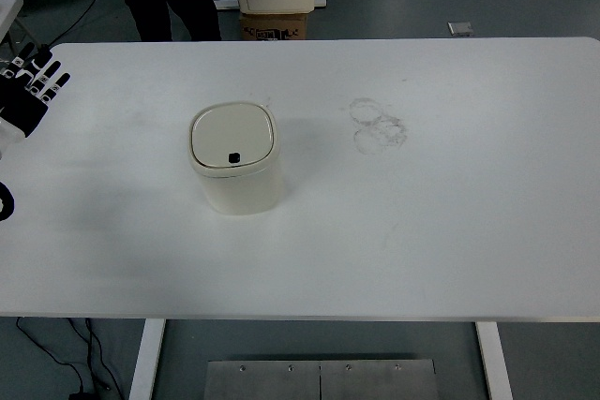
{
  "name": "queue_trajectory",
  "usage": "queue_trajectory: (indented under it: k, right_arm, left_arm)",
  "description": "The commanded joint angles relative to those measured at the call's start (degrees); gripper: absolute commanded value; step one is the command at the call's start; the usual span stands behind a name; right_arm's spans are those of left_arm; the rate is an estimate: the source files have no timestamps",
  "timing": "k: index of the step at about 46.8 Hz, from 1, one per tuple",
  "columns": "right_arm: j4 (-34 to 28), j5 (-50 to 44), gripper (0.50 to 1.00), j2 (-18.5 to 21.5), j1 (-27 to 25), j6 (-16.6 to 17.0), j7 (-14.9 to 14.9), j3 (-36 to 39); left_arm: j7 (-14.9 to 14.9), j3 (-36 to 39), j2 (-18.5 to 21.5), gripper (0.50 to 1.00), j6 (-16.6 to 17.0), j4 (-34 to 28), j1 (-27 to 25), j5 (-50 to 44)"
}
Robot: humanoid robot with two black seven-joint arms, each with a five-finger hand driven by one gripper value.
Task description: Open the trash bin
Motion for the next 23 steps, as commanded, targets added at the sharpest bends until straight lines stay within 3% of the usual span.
queue_trajectory:
  k: [1, 23]
  right_arm:
    - [0.0, 0.0, 0.991, 0.0, -0.01, 0.0, -0.01, -0.03]
    - [0.0, 0.0, 0.991, 0.0, -0.01, 0.0, -0.01, -0.03]
  left_arm:
    - [0.08, 0.08, 0.01, 1.0, 0.09, 0.08, 0.2, 0.09]
    - [0.52, -0.18, 0.1, 1.0, 0.09, 0.08, 0.12, 0.0]
